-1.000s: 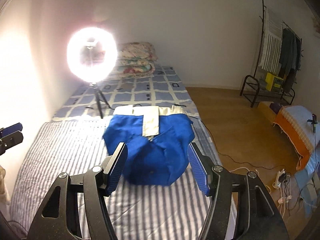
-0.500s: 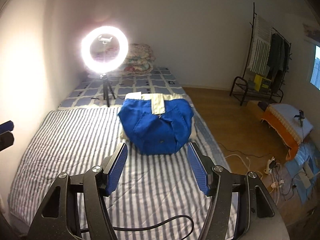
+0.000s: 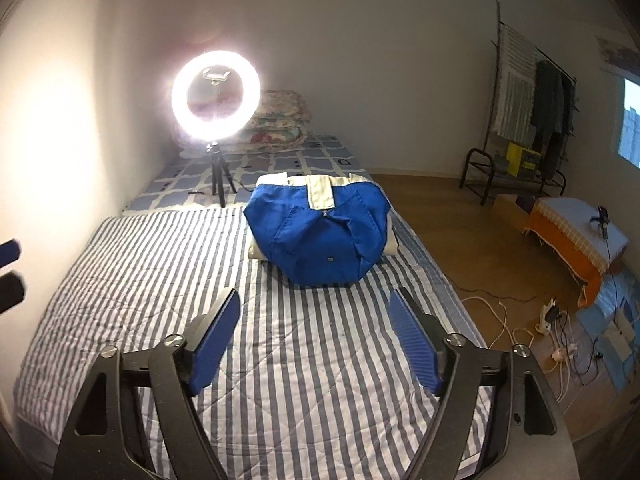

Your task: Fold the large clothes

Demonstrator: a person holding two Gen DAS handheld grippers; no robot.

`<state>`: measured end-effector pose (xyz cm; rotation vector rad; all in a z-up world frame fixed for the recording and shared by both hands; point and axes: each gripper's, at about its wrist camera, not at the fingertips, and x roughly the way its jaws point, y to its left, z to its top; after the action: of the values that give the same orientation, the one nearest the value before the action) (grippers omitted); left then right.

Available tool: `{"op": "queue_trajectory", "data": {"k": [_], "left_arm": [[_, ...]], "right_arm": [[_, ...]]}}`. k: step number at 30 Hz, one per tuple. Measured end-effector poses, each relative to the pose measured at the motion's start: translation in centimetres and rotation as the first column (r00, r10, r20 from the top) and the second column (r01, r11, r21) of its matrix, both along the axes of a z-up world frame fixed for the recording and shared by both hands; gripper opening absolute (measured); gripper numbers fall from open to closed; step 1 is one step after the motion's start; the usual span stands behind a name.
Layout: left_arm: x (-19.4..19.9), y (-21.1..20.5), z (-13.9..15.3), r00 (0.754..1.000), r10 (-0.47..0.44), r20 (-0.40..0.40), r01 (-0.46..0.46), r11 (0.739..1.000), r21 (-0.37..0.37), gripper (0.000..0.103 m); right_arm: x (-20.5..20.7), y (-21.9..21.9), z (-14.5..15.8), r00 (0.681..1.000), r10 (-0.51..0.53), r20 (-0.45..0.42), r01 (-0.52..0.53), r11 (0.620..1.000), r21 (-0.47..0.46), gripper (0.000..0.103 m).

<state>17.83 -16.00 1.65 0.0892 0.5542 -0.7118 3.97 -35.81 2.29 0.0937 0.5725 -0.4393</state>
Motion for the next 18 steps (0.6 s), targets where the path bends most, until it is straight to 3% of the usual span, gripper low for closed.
{"op": "queue_trajectory", "data": {"k": [4,12,18], "left_arm": [[-1.1,-0.5,-0.1,0.999,0.016,0.044,-0.018,0.999,0.031,0.103],[-1.4,-1.4,-1.5,0.995,0.082,0.047,-0.087,0.991,0.100,0.103],[-0.9,-1.8,-3.1,0.997,0.077,0.016,-0.078,0.988,0.136,0.103]], "right_arm": [[-0.3,-0.1,-0.5,1.000,-0.001,0.005,0.001,1.000,0.010,0.081],[-0.1,0.0,-2.2,0.999,0.021,-0.033,-0.020,0.999,0.039,0.081],[-0.1,-0.2,-3.0,0.999,0.006,-0.044,-0.005,1.000,0.025,0.081]]}}
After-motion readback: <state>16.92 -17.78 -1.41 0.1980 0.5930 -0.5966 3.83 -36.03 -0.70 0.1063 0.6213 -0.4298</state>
